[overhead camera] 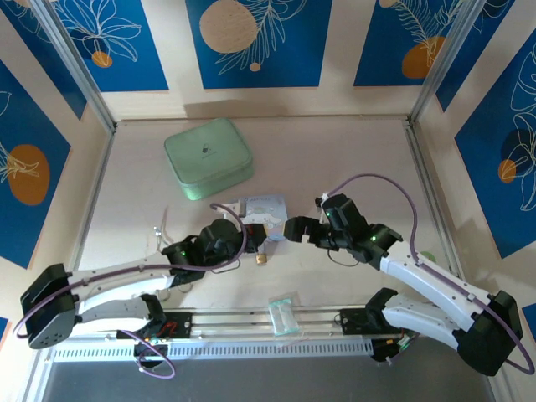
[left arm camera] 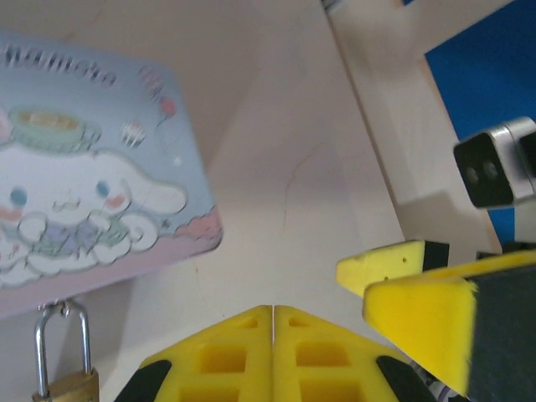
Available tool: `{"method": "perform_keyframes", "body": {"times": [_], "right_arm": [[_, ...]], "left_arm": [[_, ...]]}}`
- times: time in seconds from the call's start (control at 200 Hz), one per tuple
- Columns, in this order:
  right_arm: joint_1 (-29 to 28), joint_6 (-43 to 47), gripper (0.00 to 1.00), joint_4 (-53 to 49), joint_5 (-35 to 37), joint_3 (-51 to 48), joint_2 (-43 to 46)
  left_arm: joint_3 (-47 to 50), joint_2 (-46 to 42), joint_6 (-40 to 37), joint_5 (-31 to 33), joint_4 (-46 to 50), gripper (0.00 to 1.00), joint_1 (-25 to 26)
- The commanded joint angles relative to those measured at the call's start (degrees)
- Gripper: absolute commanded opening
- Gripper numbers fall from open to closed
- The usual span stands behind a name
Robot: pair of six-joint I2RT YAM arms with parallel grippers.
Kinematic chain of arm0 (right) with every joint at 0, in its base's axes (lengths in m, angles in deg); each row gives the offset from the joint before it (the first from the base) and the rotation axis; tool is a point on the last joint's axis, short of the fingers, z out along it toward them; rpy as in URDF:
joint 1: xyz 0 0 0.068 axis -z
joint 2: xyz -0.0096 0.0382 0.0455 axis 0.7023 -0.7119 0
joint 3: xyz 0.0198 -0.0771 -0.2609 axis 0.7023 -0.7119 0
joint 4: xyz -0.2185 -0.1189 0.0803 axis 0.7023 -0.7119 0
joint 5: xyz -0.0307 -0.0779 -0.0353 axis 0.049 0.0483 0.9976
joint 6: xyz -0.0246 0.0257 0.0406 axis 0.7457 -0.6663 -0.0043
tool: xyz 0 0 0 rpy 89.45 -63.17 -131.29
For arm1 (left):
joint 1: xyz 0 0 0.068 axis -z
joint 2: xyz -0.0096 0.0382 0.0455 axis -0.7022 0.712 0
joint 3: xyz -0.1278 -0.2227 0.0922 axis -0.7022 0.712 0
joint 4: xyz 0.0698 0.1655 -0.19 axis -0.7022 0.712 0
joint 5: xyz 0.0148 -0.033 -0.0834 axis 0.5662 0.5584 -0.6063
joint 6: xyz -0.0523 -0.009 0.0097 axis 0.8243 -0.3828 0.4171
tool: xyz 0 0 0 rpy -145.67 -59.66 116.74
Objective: Unlock a padlock with a key
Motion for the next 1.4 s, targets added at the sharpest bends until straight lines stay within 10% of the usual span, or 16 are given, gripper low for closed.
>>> {"method": "perform_keyframes", "body": {"times": [0.0,0.24,0.4,0.58,0.85,1.391], "right_arm": [[0.46,7.40,0.99,-13.47,2.60,5.90,-1.65],[0.28,13.19,0.99,-18.42,11.22,9.35,-2.64],[1.69,16.28,0.95,-4.11,-5.43,2.96,3.28],[3.38,14.14,0.66,17.71,-28.00,-3.84,5.67],[2.69,11.94,0.39,30.96,-35.41,-8.03,6.01],[-0.06,13.09,0.21,37.55,-37.84,-9.36,2.94]], "left_arm": [[-2.04,-2.12,-10.57,0.12,6.49,0.00,-0.46],[0.49,-5.79,-15.70,-3.39,-0.43,0.00,-0.53],[2.62,-7.41,-18.07,-7.42,-6.90,0.00,-0.57],[3.13,-7.48,-18.57,-12.82,-11.90,0.00,-0.57],[5.34,-7.49,-15.70,-15.68,-18.12,0.00,-0.51],[6.85,-5.98,-12.55,-17.00,-25.29,0.00,-0.50]]}}
